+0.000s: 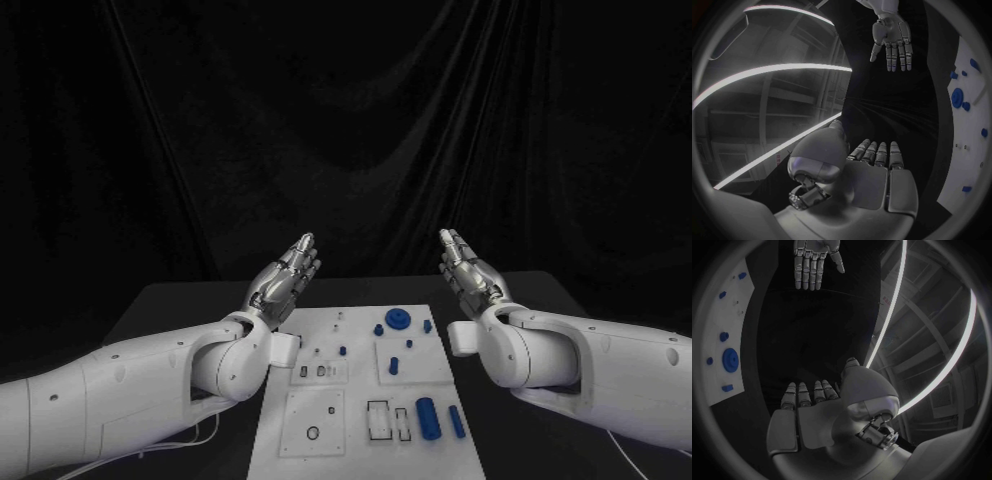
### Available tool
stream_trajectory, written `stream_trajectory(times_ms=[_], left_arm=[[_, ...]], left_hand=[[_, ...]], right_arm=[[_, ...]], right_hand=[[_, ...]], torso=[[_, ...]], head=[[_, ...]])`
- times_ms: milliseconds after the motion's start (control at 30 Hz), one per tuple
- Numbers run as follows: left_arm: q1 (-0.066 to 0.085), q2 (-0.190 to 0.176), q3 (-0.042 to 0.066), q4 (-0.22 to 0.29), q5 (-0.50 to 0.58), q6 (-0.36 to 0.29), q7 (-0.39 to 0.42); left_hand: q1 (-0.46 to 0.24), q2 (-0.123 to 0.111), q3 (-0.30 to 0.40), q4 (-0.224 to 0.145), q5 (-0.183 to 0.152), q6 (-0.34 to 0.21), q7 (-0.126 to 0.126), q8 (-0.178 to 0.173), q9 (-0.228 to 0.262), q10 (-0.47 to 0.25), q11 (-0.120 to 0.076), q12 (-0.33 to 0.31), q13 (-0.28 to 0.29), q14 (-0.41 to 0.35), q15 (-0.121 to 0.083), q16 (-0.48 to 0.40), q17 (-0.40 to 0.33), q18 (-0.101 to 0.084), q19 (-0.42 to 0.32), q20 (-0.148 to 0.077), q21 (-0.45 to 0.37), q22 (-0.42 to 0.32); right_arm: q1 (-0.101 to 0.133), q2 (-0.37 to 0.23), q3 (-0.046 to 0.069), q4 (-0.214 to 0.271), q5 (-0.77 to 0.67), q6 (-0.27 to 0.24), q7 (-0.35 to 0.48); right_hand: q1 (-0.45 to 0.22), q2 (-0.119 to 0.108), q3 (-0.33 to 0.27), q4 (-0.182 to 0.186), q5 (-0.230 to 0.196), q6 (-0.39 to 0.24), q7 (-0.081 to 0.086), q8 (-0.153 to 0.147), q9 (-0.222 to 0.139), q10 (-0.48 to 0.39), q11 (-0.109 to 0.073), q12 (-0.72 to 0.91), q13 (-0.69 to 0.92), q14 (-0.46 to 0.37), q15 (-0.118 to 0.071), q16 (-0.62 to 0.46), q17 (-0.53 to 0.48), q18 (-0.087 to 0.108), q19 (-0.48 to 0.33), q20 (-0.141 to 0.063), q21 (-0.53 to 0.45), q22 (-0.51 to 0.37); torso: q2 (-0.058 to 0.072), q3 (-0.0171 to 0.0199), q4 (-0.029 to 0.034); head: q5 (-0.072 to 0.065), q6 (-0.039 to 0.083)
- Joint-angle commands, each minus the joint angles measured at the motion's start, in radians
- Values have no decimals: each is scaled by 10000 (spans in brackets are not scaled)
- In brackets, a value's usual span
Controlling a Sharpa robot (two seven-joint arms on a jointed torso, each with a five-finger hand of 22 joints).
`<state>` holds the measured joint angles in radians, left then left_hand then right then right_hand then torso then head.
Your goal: Assemble the parts on the task board
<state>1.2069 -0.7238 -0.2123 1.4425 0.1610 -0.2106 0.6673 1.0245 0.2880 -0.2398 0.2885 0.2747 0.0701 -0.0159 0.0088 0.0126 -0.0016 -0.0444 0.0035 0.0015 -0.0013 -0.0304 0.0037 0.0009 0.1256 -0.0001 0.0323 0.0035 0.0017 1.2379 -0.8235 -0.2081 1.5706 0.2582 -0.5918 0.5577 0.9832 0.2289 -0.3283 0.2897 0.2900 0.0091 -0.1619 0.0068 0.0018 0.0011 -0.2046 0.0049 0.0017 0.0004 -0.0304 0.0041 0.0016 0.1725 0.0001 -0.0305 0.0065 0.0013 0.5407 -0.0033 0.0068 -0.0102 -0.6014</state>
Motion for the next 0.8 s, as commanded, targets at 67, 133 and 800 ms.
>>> stream_trajectory(times_ms=[67,133,800], left_arm=[[30,-59,8,-52,256,1328,1657],[30,-161,8,-91,151,1538,1583],[51,-1272,8,314,-784,1682,1389]], left_hand=[[151,0,-9,41,75,12,-51,39,5,16,-70,-35,-15,13,49,-37,-9,253,1,340,-35,-17],[360,-36,20,21,106,88,-58,54,17,16,-42,-35,-15,13,112,-37,-9,388,1,521,-35,-17],[1722,-63,317,31,1783,449,-2,106,64,16,-98,-35,-15,13,658,-37,-9,135,1,714,-35,-17]], right_arm=[[23,-56,6,-75,-135,552,-139],[27,-93,6,-87,-291,721,-161],[1647,-303,7,-662,-2954,4154,-4067]], right_hand=[[252,-62,-6,-17,15,57,286,-25,24,-11,336,-49,-17,-4,-1437,-41,-16,68,-1,-222,-65,-13],[391,-129,22,-22,67,127,493,-7,41,76,568,13,28,-4,-737,-41,-16,-44,-1,248,-65,-13],[2186,-782,305,-183,664,2350,2717,801,375,1627,2852,1158,320,2216,2634,1118,379,-443,2460,3172,1331,625]], torso=[[9,-1,5],[2,-1,-4],[-3,-5,-5]], head=[[-71,-219],[-83,-294],[-94,-1496]])
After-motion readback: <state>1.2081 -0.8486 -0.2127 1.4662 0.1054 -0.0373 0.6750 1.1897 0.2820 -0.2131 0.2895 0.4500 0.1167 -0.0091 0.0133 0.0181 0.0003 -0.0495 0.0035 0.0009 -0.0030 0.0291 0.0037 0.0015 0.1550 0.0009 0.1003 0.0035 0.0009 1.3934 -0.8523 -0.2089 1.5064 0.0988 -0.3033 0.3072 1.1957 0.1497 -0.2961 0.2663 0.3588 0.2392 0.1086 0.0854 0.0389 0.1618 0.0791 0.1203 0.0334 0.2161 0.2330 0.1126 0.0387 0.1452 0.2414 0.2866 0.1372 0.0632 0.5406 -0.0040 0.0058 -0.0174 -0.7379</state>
